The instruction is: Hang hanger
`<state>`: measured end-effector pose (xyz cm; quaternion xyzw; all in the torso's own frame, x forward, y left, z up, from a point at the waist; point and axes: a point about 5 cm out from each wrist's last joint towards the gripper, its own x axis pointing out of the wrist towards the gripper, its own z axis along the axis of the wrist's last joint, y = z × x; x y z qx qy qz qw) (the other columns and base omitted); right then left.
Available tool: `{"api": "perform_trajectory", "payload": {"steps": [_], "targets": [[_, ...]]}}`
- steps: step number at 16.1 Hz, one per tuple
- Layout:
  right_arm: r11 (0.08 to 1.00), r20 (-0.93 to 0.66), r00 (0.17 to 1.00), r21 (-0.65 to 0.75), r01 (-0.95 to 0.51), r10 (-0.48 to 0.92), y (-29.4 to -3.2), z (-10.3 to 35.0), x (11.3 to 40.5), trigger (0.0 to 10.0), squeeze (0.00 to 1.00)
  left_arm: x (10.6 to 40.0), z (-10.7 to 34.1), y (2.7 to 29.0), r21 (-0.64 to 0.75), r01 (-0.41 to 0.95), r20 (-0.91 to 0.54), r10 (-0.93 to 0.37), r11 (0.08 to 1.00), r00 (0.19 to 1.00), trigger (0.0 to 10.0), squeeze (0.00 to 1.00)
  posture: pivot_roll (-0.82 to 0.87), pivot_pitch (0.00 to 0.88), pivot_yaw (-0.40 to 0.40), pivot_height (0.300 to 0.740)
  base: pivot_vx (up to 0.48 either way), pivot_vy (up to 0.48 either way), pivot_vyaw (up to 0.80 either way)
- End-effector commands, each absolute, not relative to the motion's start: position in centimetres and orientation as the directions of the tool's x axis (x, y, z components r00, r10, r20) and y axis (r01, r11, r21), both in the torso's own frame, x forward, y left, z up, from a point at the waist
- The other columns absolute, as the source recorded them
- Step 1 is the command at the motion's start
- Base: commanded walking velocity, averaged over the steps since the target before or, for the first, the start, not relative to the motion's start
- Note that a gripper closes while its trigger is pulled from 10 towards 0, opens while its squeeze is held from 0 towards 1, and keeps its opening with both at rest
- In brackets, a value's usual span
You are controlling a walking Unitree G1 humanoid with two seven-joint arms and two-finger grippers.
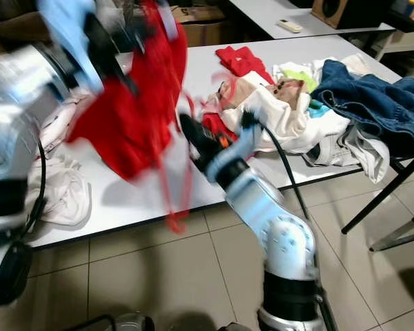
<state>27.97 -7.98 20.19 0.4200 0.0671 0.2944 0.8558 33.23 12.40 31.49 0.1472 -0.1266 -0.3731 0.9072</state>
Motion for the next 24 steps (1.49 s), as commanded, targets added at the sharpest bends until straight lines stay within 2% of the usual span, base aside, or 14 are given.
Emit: {"api": "perform_trajectory", "payload": {"steps": [1, 5, 9, 10, 11, 12, 13, 15, 16, 19, 21, 24], "targets": [[0.432, 0.177, 0.816, 0.776, -0.459, 0.55, -8.3, 21.0, 28.0, 10.0, 0.0, 32.5, 32.3, 12.0, 0.399, 0.659, 0.12, -0.749, 0.638, 0.652, 0.0, 0.0, 0.05, 0.004, 0.005, 0.74, 0.0, 0.0, 0.0], [0.359, 0.235, 0.832, 0.819, -0.448, 0.503, -10.1, 21.2, 28.4, 10.0, 0.0, 31.3, 30.1, 13.7, 0.453, 0.722, -0.08, -0.783, 0.523, 0.617, 0.0, 0.0, 0.05, 0.006, 0.002, 0.74, 0.0, 0.0, 0.0], [0.308, 0.18, 0.904, 0.899, -0.311, 0.388, -10.9, 19.2, 30.6, 10.0, 0.0, 29.1, 27.4, 14.1, 0.376, 0.857, -0.283, -0.838, 0.351, 0.467, 0.0, 0.0, 0.06, 0.017, 0.001, 0.74, 0.0, 0.0, 0.0], [0.298, 0.168, 0.912, 0.909, -0.289, 0.374, -10.9, 18.9, 31.0, 10.0, 0.0, 28.8, 27.1, 14.0, 0.362, 0.87, -0.302, -0.841, 0.333, 0.448, 0.0, 0.0, 0.06, 0.017, 0.001, 0.74, 0.0, 0.0, 0.0], [0.255, 0.136, 0.929, 0.939, -0.232, 0.343, -10.6, 18.3, 32.0, 10.0, 0.0, 28.1, 26.5, 13.8, 0.324, 0.901, -0.336, -0.855, 0.288, 0.394, 0.0, 0.0, 0.06, 0.025, 0.001, 0.74, 0.0, 0.0, 0.0], [0.232, 0.127, 0.933, 0.949, -0.212, 0.336, -10.5, 18.1, 32.3, 10.0, 0.0, 27.8, 26.3, 13.8, 0.307, 0.912, -0.346, -0.861, 0.272, 0.373, 0.0, 0.0, 0.06, 0.025, 0.001, 0.74, 0.0, 0.0, 0.0], [0.185, 0.094, 0.947, 0.97, -0.156, 0.306, -9.8, 17.9, 33.4, 10.0, 0.0, 26.7, 25.3, 13.4, 0.237, 0.953, -0.397, -0.876, 0.189, 0.273, 0.0, 0.0, 0.05, 0.03, 0.0, 0.74, 0.0, 0.0, 0.0], [0.11, 0.069, 0.958, 0.989, -0.103, 0.278, -9.4, 17.8, 34.0, 10.0, 0.0, 26.1, 24.7, 13.2, 0.205, 0.968, -0.425, -0.878, 0.146, 0.223, 0.0, 0.0, 0.05, 0.029, -0.005, 0.74, 0.0, 0.0, 0.0], [0.071, 0.06, 0.963, 0.994, -0.081, 0.261, -9.2, 17.7, 34.3, 10.0, 0.0, 25.9, 24.4, 12.9, 0.193, 0.972, -0.429, -0.88, 0.134, 0.206, 0.0, 0.0, 0.05, 0.028, -0.008, 0.74, 0.0, 0.0, 0.0], [0.055, 0.054, 0.963, 0.996, -0.071, 0.264, -8.1, 18.0, 35.0, 10.0, 0.0, 25.7, 24.9, 11.1, 0.17, 0.976, -0.322, -0.929, 0.134, 0.184, 0.0, 0.0, 0.05, 0.024, -0.01, 0.74, 0.0, 0.0, 0.0], [0.104, 0.046, 0.965, 0.992, -0.075, 0.257, -7.4, 18.2, 35.5, 10.0, 0.0, 25.3, 26.0, 9.5, 0.119, 0.987, -0.195, -0.972, 0.108, 0.13, 0.0, 0.0, 0.05, 0.02, -0.011, 0.74, 0.0, 0.0, 0.0], [0.093, 0.043, 0.968, 0.993, -0.068, 0.246, -7.2, 18.1, 35.8, 10.0, 0.0, 24.4, 26.8, 8.8, 0.034, 0.999, -0.119, -0.992, 0.028, 0.032, 0.0, 0.0, 0.05, 0.019, -0.007, 0.74, 0.0, 0.0, 0.0]]}}
